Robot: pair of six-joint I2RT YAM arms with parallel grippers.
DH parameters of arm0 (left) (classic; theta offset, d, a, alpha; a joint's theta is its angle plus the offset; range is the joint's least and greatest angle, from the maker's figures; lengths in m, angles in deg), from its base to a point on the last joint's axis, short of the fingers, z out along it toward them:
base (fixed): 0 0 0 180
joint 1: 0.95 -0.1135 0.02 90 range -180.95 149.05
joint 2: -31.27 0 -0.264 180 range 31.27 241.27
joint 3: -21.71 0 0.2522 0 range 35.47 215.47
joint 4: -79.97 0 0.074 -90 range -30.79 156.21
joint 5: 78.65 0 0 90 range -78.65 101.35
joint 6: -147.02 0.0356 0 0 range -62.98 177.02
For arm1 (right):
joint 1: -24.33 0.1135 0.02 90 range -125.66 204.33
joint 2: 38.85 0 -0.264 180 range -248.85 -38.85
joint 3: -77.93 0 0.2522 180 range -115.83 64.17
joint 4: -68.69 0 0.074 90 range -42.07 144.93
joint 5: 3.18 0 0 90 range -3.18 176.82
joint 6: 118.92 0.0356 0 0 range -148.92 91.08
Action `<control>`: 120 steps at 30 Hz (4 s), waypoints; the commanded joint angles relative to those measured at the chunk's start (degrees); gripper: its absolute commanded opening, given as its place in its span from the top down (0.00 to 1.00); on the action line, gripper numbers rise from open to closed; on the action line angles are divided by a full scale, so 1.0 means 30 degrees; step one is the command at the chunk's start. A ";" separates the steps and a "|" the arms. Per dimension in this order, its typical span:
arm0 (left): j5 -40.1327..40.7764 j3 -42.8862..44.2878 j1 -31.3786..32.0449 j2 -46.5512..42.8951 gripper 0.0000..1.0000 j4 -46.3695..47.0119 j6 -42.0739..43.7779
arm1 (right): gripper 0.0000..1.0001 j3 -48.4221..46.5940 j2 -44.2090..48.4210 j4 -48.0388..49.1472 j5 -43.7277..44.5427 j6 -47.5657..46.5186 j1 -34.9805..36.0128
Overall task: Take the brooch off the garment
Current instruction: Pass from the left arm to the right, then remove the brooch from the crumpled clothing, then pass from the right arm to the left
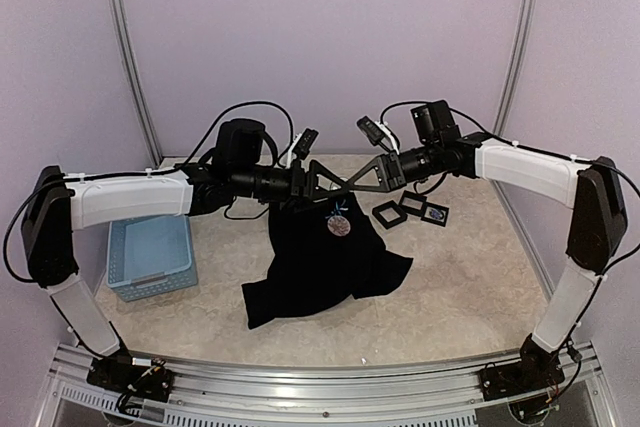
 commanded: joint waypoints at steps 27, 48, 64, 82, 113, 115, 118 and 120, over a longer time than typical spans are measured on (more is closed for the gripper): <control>0.2411 0.1286 0.0798 0.0400 1.00 -0.3381 0.1694 | 1.00 0.0200 0.2140 -0.1192 0.6250 -0.2879 0.0880; 0.3169 0.0423 0.0483 -0.0889 1.00 -0.2840 0.1418 | 1.00 0.0592 0.2115 -0.3700 1.0424 -0.5713 0.1791; 0.4668 -0.2607 0.0027 -0.2462 1.00 -0.3121 0.0949 | 1.00 0.0634 0.2458 -0.4239 1.4520 -0.5037 0.1794; 1.2082 -0.1329 0.0471 -0.4455 0.17 -0.7227 0.1642 | 1.00 -0.1846 0.4015 -0.4855 1.1621 -0.3368 0.1766; 0.3917 0.2122 0.1087 -0.1998 0.70 -0.3588 0.2288 | 1.00 -0.1159 0.2475 -0.1368 -0.0201 0.0196 0.0182; 0.3836 0.2129 0.1091 -0.1981 0.68 -0.3454 0.2212 | 1.00 -0.1131 0.2424 -0.1475 -0.0282 0.0162 0.0182; 0.3768 0.2073 0.1120 -0.1963 0.66 -0.3175 0.2120 | 1.00 -0.1134 0.2359 -0.1571 -0.0367 0.0059 0.0169; 0.3725 0.2054 0.1120 -0.1937 0.67 -0.3067 0.2076 | 1.00 -0.1155 0.2372 -0.1587 -0.0458 0.0033 0.0182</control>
